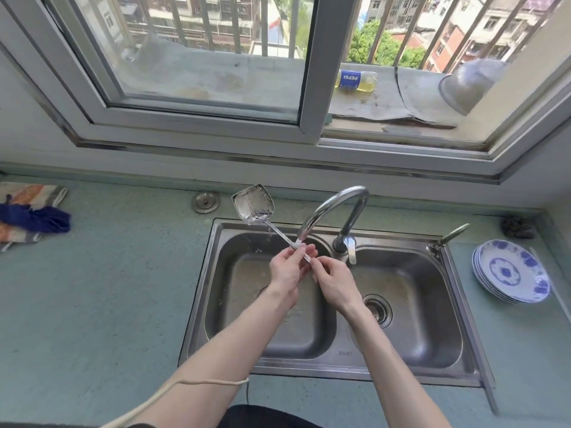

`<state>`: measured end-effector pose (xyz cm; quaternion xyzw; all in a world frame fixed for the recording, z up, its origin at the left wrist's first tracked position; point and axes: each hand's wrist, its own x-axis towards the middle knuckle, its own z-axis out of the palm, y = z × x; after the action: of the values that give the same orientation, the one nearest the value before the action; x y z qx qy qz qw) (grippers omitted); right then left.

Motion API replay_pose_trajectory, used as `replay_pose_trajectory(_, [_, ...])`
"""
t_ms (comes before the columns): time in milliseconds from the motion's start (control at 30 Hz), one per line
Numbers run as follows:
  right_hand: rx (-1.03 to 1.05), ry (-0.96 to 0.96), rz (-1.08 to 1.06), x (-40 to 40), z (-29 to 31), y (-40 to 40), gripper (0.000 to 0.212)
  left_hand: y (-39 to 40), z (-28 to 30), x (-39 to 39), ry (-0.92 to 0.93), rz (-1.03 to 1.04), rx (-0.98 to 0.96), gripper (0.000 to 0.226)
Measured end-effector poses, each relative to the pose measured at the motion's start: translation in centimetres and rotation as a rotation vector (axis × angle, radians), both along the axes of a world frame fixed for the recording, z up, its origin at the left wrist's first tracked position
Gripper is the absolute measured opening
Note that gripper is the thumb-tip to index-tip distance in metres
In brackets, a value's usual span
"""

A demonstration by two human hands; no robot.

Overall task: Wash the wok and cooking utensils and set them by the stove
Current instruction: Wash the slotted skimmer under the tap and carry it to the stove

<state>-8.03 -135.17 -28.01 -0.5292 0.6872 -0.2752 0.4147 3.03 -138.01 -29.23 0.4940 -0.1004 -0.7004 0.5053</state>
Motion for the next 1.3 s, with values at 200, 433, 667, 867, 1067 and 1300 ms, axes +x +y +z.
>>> replay_pose_trajectory(200, [0.106, 0.133, -0.003, -2.0, -0.9, 0.2, 0.045, -1.1, -0.7, 0.0, 0.066, 0.003, 0.052, 0.007])
replay_pose_trajectory(433, [-0.030, 0.288, -0.114, -2.1, -1.4, 2.2, 0.055, -3.3, -1.5, 1.2, 0.060, 0.170, 0.195, 0.008])
replay_pose_trajectory(667, [-0.104, 0.242, -0.087, -4.1, -1.5, 5.3, 0.055, -5.1, -1.6, 4.5, 0.041, 0.245, 0.220, 0.030])
replay_pose_trajectory(867, [-0.159, 0.332, -0.155, -3.0, -1.2, 4.0, 0.056, -4.3, -1.8, 3.4, 0.089, 0.277, 0.246, 0.026])
replay_pose_trajectory(1067, [-0.145, 0.375, -0.146, -1.9, -0.9, 1.4, 0.057, -3.4, -1.5, 2.6, 0.041, 0.224, 0.189, 0.026])
replay_pose_trajectory(1300, [-0.093, 0.282, -0.071, 0.7, -2.4, -1.7, 0.050, -0.6, -1.9, -0.2, -0.012, 0.072, 0.096, 0.005])
